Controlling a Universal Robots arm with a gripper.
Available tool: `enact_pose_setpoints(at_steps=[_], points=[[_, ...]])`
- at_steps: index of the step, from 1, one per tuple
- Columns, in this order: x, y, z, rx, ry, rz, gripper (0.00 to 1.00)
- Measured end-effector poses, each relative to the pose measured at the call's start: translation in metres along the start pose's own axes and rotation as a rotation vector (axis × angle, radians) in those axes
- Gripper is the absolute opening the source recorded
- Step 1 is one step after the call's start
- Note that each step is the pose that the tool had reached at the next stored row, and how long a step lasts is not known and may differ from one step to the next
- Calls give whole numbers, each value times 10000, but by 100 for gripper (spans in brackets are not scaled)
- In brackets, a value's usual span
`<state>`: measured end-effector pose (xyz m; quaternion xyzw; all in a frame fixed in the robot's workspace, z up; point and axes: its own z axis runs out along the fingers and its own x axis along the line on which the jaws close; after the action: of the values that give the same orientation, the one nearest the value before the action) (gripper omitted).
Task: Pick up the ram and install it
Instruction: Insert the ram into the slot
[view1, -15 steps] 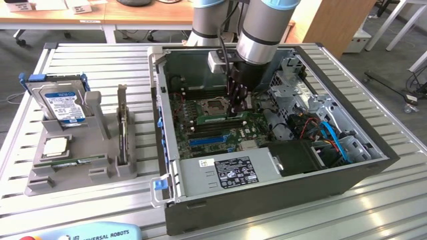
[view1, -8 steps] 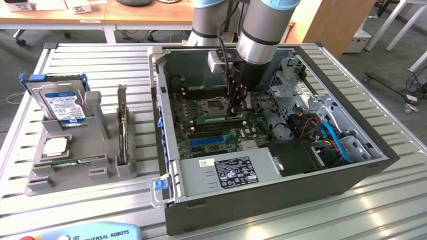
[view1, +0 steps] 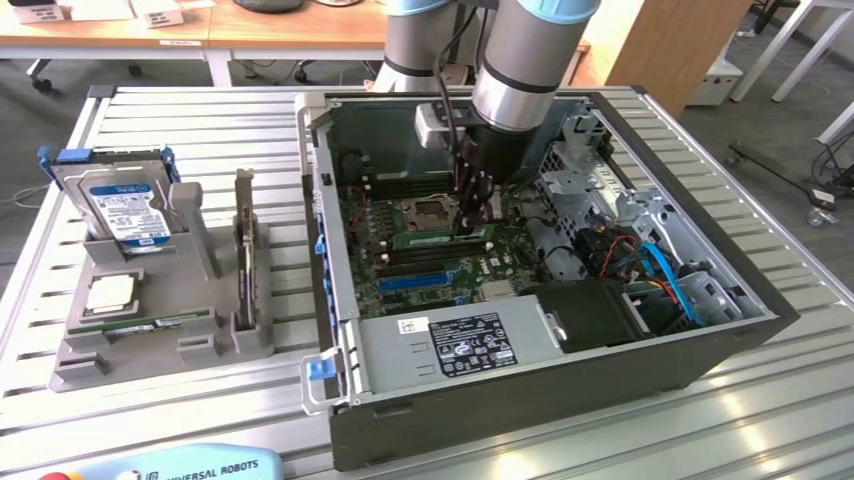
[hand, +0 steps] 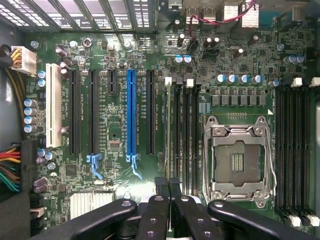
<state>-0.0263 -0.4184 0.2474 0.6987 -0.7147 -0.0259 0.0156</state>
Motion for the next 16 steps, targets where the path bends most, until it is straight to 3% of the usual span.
enact_pose_setpoints(at_steps=[16], points=[[-21,1,50,0,0,3,11]])
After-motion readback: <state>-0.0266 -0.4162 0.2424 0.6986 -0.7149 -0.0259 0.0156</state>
